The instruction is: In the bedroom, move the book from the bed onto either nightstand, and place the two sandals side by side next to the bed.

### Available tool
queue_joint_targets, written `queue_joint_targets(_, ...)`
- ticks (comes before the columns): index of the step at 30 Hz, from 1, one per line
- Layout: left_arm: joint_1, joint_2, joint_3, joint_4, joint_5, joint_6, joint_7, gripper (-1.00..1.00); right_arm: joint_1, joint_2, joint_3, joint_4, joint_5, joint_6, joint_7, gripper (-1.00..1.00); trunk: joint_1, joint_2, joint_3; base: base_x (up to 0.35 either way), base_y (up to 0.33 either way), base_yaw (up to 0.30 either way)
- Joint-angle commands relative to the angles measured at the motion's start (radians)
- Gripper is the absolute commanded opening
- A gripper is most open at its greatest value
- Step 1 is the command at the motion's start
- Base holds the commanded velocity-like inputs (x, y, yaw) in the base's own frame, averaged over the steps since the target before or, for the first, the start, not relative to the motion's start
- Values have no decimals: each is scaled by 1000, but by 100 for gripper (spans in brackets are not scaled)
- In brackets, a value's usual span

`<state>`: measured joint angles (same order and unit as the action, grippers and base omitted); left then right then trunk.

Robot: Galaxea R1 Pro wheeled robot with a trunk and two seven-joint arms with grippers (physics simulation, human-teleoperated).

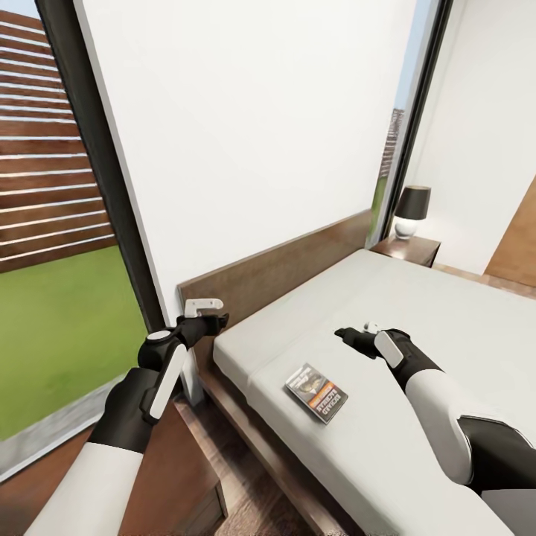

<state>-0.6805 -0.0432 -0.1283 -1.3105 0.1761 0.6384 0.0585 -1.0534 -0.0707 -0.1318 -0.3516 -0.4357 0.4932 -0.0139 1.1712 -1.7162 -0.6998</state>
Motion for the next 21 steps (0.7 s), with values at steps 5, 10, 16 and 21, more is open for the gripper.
queue_joint_targets(5, -1, 0, -1, -1, 9, 4, 6, 100, 0, 0, -5, -1, -5, 5, -1, 100, 0, -1, -9, 0, 0, 0)
queue_joint_targets(10, -1, -1, -1, -1, 9, 4, 6, 100, 0, 4, -5, 2, -5, -3, -2, 100, 0, -1, -17, 0, 0, 0)
queue_joint_targets(16, -1, -1, -1, 0, 9, 4, 6, 100, 0, 8, -23, 3, -6, -28, -21, 100, 0, -1, -27, 0, 0, 0)
queue_joint_targets(21, -1, -1, -1, 2, 10, 4, 5, 100, -1, 9, -82, -2, -7, -29, -108, 100, 0, -1, -35, 0, 0, 0)
